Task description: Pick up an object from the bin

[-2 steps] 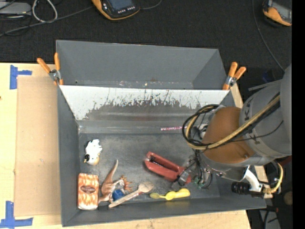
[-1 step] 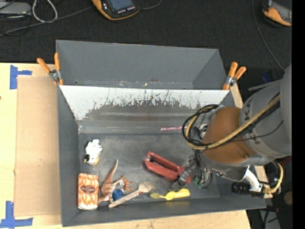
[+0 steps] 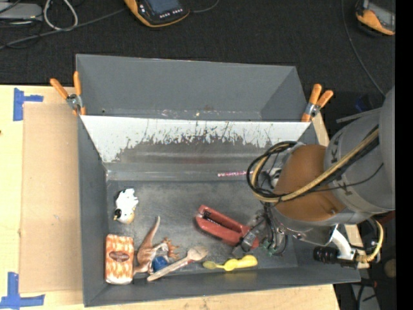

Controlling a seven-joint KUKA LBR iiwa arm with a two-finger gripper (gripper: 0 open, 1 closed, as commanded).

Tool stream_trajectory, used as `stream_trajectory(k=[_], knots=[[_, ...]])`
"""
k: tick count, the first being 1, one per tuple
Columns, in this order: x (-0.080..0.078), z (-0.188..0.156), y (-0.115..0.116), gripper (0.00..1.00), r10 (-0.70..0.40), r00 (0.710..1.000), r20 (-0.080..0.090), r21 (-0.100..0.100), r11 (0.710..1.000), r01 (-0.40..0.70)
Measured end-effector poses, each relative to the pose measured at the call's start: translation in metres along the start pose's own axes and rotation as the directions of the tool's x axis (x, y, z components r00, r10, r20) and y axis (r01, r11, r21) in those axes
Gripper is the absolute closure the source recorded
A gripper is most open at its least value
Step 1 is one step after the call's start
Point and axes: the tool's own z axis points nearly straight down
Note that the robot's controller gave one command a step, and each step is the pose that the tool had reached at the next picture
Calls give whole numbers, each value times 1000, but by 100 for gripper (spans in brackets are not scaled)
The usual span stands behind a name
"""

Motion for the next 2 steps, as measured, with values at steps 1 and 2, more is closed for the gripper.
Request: stream_trajectory(k=[1, 2], knots=[[0, 0, 0, 100, 0, 1000, 0, 0, 1000, 0], [4, -210, 18, 100, 10, 1000, 4, -3, 1000, -10]])
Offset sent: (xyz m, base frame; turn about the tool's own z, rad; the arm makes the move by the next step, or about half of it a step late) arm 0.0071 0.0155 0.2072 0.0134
